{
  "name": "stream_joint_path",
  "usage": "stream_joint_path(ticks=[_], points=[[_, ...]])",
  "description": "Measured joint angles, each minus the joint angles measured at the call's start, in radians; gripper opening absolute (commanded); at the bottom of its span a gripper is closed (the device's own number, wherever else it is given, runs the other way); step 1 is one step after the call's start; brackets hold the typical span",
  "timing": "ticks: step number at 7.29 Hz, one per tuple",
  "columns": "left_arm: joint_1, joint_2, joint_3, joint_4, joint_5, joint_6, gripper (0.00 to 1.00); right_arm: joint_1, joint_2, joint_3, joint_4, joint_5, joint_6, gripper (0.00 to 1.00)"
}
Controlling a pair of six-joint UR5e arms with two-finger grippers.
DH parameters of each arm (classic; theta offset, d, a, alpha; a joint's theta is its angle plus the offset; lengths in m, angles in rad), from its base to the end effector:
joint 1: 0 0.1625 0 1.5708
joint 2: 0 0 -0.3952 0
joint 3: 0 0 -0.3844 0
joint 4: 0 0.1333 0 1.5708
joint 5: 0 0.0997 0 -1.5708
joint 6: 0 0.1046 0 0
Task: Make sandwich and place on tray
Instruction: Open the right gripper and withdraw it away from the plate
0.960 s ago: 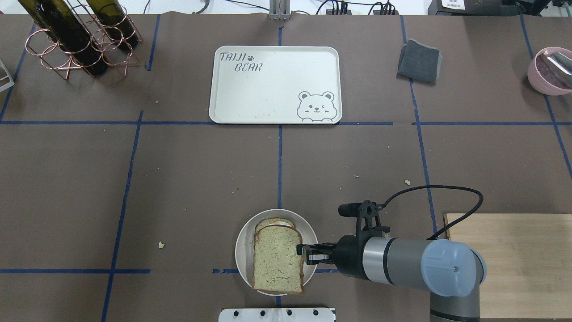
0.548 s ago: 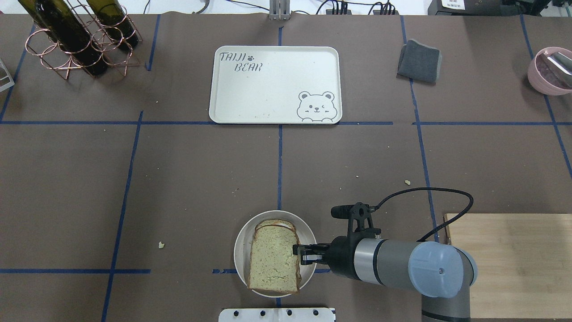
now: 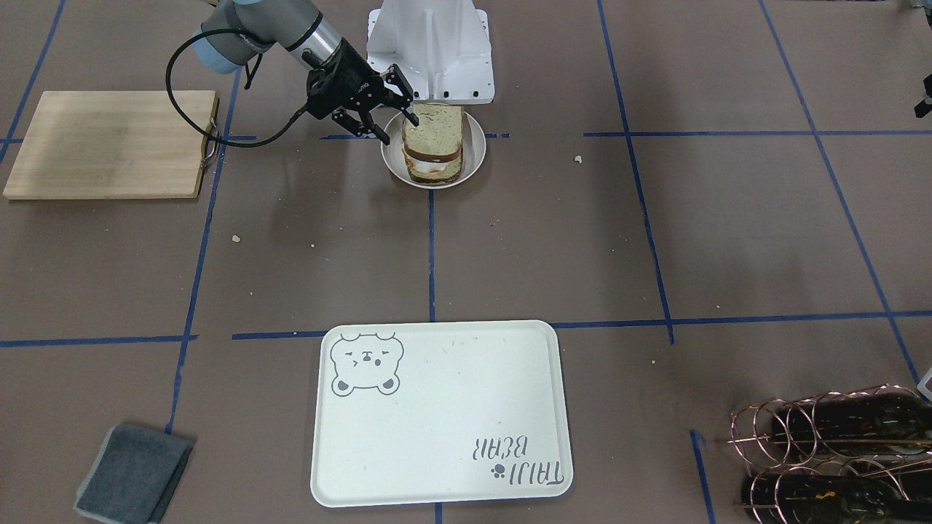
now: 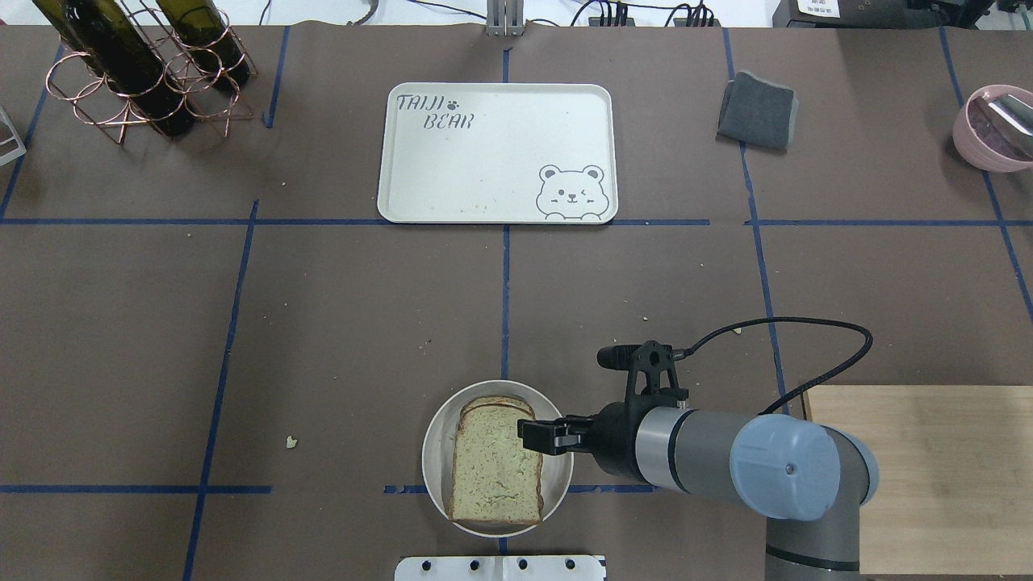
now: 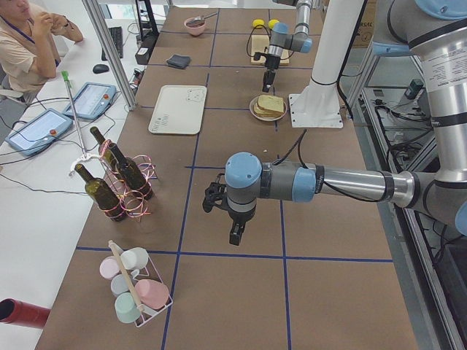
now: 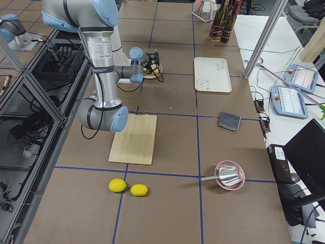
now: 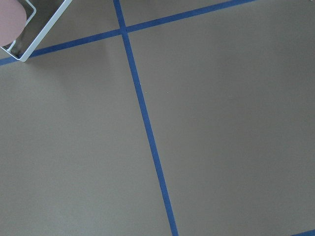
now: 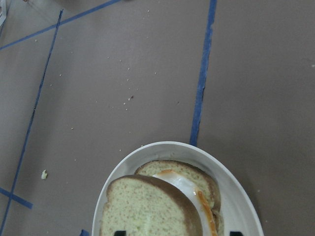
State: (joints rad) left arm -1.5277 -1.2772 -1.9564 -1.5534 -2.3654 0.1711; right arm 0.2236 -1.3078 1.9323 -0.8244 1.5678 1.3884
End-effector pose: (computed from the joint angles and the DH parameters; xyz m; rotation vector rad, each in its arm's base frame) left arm -0.0425 -0.3755 0.5711 0.1216 0.7899 0.2323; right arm -0.4939 -0.2493 0.2424 0.2789 -1.3423 0.0366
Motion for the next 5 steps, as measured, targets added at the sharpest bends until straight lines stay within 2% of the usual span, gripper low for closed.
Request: stream_joint_path(ticks=[1, 3, 4, 5], points=[[0.001, -0.005, -0.005, -0.001, 0.001, -0.001, 1.00, 0.064, 0.010, 0.047, -0.138, 0.070, -0.001, 1.00], [0.005, -0.023, -0.010, -0.036, 0.005, 0.000, 1.00, 0.287, 0.021, 0.080, -0.394, 0.298, -0.041, 1.00], [0.009, -0.033, -0.005, -0.107, 0.009, -0.001, 1.00, 0.407, 0.009, 0.083, -0.483, 0.395, -0.138, 1.00], [0.011, -0.044, -0.001, -0.196, 0.010, -0.002, 1.00, 0.503, -0.027, 0.083, -0.536, 0.455, -0.276, 1.00]])
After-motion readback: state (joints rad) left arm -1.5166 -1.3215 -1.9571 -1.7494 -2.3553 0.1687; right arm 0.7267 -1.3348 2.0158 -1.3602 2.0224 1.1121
